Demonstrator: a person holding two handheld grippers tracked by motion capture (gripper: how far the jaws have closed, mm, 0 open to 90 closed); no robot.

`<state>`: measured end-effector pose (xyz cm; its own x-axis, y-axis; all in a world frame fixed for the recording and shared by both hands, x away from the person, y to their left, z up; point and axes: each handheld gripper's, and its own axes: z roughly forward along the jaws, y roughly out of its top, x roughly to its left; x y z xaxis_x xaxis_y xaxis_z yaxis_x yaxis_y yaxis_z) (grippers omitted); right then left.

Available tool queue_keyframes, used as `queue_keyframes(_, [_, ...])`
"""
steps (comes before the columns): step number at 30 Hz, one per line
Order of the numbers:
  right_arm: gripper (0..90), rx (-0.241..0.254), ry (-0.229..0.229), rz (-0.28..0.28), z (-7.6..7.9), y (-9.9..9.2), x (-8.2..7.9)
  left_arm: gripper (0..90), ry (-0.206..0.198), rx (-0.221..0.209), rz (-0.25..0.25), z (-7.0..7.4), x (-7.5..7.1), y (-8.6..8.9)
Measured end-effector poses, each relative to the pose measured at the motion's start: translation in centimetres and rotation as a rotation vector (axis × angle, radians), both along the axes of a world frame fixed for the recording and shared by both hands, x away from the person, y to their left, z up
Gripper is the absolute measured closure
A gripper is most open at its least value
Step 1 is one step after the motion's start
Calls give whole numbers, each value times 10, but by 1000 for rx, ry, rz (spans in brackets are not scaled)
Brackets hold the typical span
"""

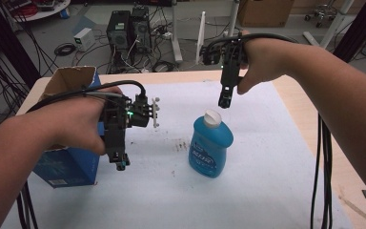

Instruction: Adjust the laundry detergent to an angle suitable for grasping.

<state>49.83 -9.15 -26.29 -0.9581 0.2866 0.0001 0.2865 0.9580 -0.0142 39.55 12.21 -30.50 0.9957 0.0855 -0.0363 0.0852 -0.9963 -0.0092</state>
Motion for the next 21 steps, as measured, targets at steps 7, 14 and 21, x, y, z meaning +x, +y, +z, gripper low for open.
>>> queue_keyframes(7, [15, 3, -11, -3, 4, -3, -3, 17, -6, 6, -1, 0, -2, -2])
queue_keyframes(14, [15, 2, -13, -6, 4, -2, -3, 17, -5, 9, -4, 0, -2, -1])
queue_keyframes(21, [15, 8, -13, -5, 3, -2, 0, 17, -5, -9, 12, 3, -2, 2])
